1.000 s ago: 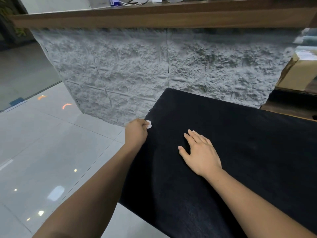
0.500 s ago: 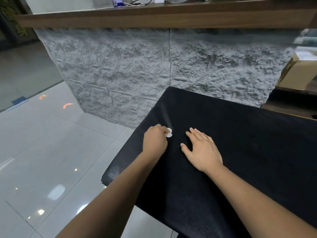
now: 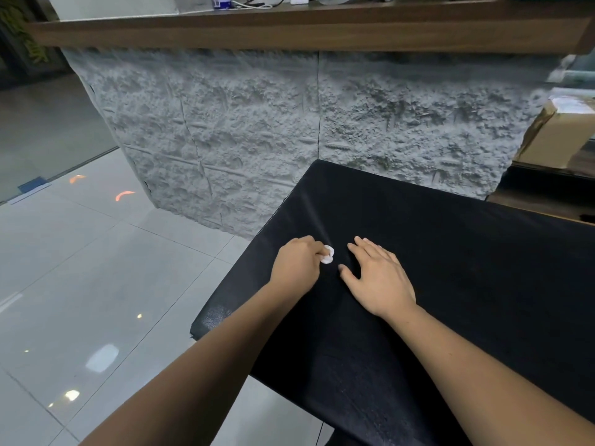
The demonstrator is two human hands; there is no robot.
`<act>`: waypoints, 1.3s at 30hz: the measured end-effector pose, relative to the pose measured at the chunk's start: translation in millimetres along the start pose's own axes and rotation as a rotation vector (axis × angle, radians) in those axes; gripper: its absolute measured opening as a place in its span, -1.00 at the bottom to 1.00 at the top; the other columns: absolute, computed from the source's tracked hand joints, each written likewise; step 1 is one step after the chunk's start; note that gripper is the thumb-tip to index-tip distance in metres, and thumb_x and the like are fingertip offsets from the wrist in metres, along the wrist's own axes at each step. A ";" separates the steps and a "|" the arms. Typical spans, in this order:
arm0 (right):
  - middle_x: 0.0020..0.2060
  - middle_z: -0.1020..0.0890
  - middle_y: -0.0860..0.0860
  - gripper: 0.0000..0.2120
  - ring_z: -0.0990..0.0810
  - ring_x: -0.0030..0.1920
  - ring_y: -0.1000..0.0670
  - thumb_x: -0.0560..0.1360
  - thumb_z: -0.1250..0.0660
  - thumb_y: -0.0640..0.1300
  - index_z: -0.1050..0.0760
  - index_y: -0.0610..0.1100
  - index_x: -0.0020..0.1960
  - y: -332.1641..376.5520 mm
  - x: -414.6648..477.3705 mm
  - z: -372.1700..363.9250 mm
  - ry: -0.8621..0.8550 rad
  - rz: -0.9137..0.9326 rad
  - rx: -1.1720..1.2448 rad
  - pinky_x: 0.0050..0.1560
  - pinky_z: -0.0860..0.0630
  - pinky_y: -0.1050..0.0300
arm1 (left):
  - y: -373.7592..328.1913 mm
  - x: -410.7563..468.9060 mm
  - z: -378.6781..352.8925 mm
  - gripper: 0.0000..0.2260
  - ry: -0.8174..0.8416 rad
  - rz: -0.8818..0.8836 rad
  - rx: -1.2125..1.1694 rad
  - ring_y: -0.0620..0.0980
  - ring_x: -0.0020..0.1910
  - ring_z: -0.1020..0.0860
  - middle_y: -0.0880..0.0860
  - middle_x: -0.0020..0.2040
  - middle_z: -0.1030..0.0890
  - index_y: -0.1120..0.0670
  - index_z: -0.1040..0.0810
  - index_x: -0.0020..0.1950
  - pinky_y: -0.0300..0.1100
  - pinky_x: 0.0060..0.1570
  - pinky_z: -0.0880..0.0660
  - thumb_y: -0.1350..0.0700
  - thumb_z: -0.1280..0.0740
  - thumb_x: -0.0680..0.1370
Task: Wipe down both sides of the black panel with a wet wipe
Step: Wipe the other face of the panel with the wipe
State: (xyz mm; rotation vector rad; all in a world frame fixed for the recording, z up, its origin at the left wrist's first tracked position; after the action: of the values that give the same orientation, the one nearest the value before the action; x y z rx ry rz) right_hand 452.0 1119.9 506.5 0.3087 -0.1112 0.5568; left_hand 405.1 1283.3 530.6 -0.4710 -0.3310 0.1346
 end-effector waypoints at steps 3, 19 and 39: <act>0.64 -0.25 0.11 -0.34 -0.11 0.64 0.14 0.63 -0.04 0.35 -0.31 0.05 0.63 0.1 -0.1 0.8 -0.003 -0.001 0.007 0.64 -0.04 0.11 | 16.4 2.8 9.7 -0.78 -0.002 0.050 -0.009 -0.05 0.00 -0.61 -0.10 -0.01 -0.66 -0.08 -0.74 -0.01 -0.15 0.00 -0.48 0.17 -0.34 0.62; 0.64 -0.27 0.12 -0.35 -0.13 0.64 0.12 0.64 -0.02 0.35 -0.32 0.06 0.62 -2.2 -0.4 -0.8 -0.005 -0.009 0.017 0.63 -0.08 0.10 | 123.4 1.9 62.4 -0.86 -0.142 0.360 -0.086 -0.14 0.11 -0.64 -0.14 0.14 -0.73 0.00 -0.77 0.05 -0.57 -0.06 -0.32 0.17 -0.42 0.62; 0.63 -0.28 0.14 -0.35 -0.15 0.64 0.11 0.62 -0.03 0.35 -0.34 0.07 0.60 -3.4 0.7 -1.2 -0.002 -0.024 0.016 0.61 -0.10 0.05 | 68.1 -30.5 40.5 -0.76 -0.143 0.294 -0.070 -0.02 0.01 -0.60 -0.08 0.00 -0.68 -0.04 -0.75 0.00 -0.12 0.01 -0.50 0.22 -0.33 0.62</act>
State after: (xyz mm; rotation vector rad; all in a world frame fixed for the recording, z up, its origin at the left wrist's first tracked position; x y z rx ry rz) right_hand 454.5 1117.9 504.6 0.3263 -0.1052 0.5342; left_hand 359.1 1354.4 524.2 -0.5791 -0.4062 0.4448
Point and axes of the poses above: each hand's wrist, its own x-axis towards the middle knuckle, its own z-axis out of the back of the hand, y = z × x, the point moved 10 cm from there along x, towards the middle knuckle
